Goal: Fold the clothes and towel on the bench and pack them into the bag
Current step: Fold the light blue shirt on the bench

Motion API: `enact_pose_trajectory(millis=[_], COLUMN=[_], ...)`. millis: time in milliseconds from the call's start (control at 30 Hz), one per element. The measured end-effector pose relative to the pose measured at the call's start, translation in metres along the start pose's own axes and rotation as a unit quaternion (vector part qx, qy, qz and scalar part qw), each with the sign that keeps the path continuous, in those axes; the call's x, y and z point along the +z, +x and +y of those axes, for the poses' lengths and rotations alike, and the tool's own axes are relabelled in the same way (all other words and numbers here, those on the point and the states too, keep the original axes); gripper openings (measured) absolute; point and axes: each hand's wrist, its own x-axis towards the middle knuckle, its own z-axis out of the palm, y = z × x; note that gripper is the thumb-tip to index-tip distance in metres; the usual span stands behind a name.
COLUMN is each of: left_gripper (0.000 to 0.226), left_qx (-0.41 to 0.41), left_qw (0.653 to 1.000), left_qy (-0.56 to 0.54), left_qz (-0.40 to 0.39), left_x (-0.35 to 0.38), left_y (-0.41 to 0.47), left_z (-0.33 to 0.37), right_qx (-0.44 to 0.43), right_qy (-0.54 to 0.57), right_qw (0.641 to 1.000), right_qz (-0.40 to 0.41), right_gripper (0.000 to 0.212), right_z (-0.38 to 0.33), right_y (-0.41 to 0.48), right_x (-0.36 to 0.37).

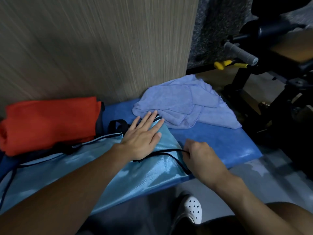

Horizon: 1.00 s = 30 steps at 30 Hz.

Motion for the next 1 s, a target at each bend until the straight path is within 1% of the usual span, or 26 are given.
enact_pose_trajectory(millis=[67,167,233,267,300,333,367,400,433,500,567,633,767,933,1000], left_gripper=[0.060,0.061,0.061,0.063,0.064,0.063,0.061,0.059,0.058,0.059,0.061,0.063,0.065,0.067,0.064], left_qx=[-0.016,-0.030,-0.031,-0.024,-0.011,0.008,0.029,0.049,0.064,0.067,0.060,0.062,0.075,0.069,0.066], left_qw=[1.000,0.999,0.999,0.999,0.997,0.994,0.990,0.989,0.989,0.992,0.994,0.994,0.994,0.996,0.996], left_qy=[0.003,0.008,0.020,0.025,0.026,0.022,0.015,0.009,0.005,0.010,0.026,0.046,0.056,0.058,0.042], left_qz=[-0.006,-0.022,-0.008,0.024,0.067,0.108,0.134,0.141,0.135,0.104,0.088,0.079,0.053,0.022,0.040], left_x=[0.000,-0.004,-0.007,-0.010,-0.012,-0.013,-0.013,-0.009,-0.005,0.004,0.011,0.011,0.009,0.002,-0.005], left_y=[0.001,0.002,0.000,-0.002,-0.005,-0.009,-0.014,-0.018,-0.023,-0.032,-0.036,-0.035,-0.034,-0.034,-0.046], left_z=[0.003,0.006,0.008,0.010,0.012,0.013,0.012,0.009,0.005,-0.006,-0.015,-0.019,-0.024,-0.022,-0.022], right_qx=[0.013,0.023,0.028,0.027,0.008,-0.030,-0.075,-0.118,-0.151,-0.193,-0.216,-0.232,-0.236,-0.226,-0.223], right_qy=[-0.012,-0.028,-0.051,-0.063,-0.067,-0.055,-0.038,-0.030,-0.046,-0.117,-0.179,-0.210,-0.224,-0.219,-0.214], right_qw=[0.999,0.997,0.995,0.996,0.998,0.996,0.991,0.985,0.980,0.969,0.957,0.949,0.945,0.949,0.950], right_qz=[-0.033,-0.067,-0.083,-0.064,-0.010,0.058,0.104,0.125,0.121,0.098,0.067,0.046,0.031,0.022,0.041], right_gripper=[0.011,0.010,0.007,0.011,0.019,0.028,0.037,0.046,0.052,0.060,0.064,0.068,0.072,0.074,0.072], right_z=[-0.003,-0.006,-0.005,-0.004,-0.002,-0.001,-0.003,-0.004,-0.005,-0.006,-0.004,0.002,0.007,0.004,-0.005], right_y=[-0.002,-0.005,-0.007,-0.008,-0.007,-0.007,-0.006,-0.005,-0.005,-0.009,-0.015,-0.020,-0.024,-0.023,-0.021], right_x=[-0.002,-0.008,-0.011,-0.011,-0.010,-0.008,-0.004,0.001,0.007,0.024,0.037,0.046,0.049,0.047,0.042])
